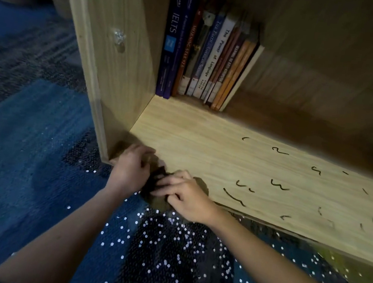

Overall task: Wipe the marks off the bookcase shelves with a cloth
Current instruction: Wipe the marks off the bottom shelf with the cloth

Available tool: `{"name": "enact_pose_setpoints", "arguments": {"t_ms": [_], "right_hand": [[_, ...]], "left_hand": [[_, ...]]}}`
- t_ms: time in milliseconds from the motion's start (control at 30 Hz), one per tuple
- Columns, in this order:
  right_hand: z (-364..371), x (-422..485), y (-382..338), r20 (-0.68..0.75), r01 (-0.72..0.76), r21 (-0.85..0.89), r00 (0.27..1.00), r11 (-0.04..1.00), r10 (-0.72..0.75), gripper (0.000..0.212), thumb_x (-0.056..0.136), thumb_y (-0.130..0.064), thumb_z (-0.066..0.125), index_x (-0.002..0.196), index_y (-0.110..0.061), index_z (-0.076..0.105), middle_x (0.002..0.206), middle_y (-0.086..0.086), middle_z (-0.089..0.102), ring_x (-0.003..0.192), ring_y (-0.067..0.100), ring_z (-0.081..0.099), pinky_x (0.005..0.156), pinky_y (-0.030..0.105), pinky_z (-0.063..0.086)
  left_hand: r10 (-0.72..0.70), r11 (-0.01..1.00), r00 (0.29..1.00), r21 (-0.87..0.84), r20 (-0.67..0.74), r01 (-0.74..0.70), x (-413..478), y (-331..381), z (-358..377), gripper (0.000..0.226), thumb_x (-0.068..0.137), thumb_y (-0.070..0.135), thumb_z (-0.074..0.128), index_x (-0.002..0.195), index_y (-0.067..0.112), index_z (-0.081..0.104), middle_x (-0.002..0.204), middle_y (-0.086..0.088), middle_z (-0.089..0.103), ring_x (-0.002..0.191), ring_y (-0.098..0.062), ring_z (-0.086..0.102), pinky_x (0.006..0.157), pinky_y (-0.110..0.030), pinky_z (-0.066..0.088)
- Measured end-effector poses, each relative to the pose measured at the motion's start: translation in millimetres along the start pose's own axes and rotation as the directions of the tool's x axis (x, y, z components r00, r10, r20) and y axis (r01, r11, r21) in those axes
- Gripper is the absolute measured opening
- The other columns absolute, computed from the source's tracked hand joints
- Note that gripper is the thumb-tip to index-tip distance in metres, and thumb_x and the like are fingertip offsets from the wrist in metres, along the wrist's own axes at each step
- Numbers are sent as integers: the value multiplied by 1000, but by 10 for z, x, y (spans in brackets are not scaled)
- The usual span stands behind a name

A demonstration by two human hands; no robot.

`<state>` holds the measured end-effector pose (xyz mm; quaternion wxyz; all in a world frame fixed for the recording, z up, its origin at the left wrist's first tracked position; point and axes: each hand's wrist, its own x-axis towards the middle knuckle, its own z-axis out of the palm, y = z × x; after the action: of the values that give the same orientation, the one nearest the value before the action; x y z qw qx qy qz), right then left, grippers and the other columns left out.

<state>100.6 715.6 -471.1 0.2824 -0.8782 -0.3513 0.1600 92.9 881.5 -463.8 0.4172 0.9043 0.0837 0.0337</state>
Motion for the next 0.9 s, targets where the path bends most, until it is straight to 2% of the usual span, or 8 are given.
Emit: {"name": "enact_pose_setpoints", "arguments": {"t_ms": [100, 167, 300, 433, 500, 633, 733, 900], "right_hand": [[-139, -255, -95, -172, -147, 143, 970, 979, 170, 39, 88, 2, 44, 113, -21, 65, 118, -16, 53, 101, -6, 38, 92, 11, 24], [-197, -296, -63, -339, -239, 123, 902, 963, 267, 41, 89, -1, 45, 118, -25, 61, 122, -18, 50, 108, 8, 38, 98, 25, 27], [-48, -352, -68, -205, -359, 19, 912, 933, 355, 42, 90, -6, 46, 126, -27, 54, 138, -9, 45, 120, 18, 35, 110, 37, 24], [-281, -278, -11, -340, -396, 378, 781, 837, 524, 43, 93, -10, 47, 135, -19, 45, 140, 4, 44, 123, 25, 41, 108, 33, 32], [-403, -269, -2, -249, -344, 513, 817, 786, 520, 44, 96, -6, 40, 140, -13, 38, 146, 7, 35, 134, 22, 33, 109, 22, 24], [-357, -563, 76, -202, -398, 247, 870, 883, 449, 57, 91, 4, 39, 143, -18, 30, 154, 5, 16, 143, 20, 10, 117, 41, 12], [-231, -1024, 291, -443, -472, 12, 788, 881, 428, 62, 81, 10, 47, 137, -16, 41, 145, 2, 33, 136, 19, 23, 116, 38, 18], [56, -1559, 680, -596, -625, -299, 713, 721, 370, 67, 68, 5, 70, 130, -5, 50, 136, 11, 49, 127, 30, 43, 109, 43, 25]], "left_hand": [[4, 1000, 997, 24, 71, -6, -91, 6, 119, 35, 87, -2, 50, 119, 10, 59, 123, -9, 54, 104, -26, 57, 93, -33, 46], [-7, 1000, 994, 2, 109, 7, -118, 5, 170, 33, 88, 0, 51, 117, 13, 59, 117, -10, 61, 93, -25, 62, 88, -38, 51], [22, 1000, 991, -26, 132, -18, -163, 103, 226, 29, 93, 6, 47, 118, 16, 58, 122, -9, 56, 89, -18, 59, 82, -33, 51], [105, 992, 992, -78, 70, -100, -146, 271, 272, 29, 98, 14, 39, 120, 11, 57, 124, -7, 51, 108, -16, 48, 95, -26, 38], [145, 986, 988, -98, 62, -139, -117, 334, 326, 31, 99, 19, 38, 122, 10, 56, 123, -9, 51, 111, -22, 49, 101, -33, 39], [119, 976, 929, 131, 350, -174, -81, 473, 566, 51, 99, 40, 31, 144, 18, 29, 144, -12, 33, 129, -28, 37, 110, -42, 30], [11, 890, 893, 403, 450, -214, -59, 608, 740, 68, 93, 59, 27, 149, 30, 1, 155, -11, 7, 140, -32, 16, 113, -48, 14], [145, 642, 899, 652, 414, -403, -30, 721, 892, 69, 86, 65, 33, 142, 26, 25, 153, -13, 11, 141, -33, 11, 111, -52, 5]]}}
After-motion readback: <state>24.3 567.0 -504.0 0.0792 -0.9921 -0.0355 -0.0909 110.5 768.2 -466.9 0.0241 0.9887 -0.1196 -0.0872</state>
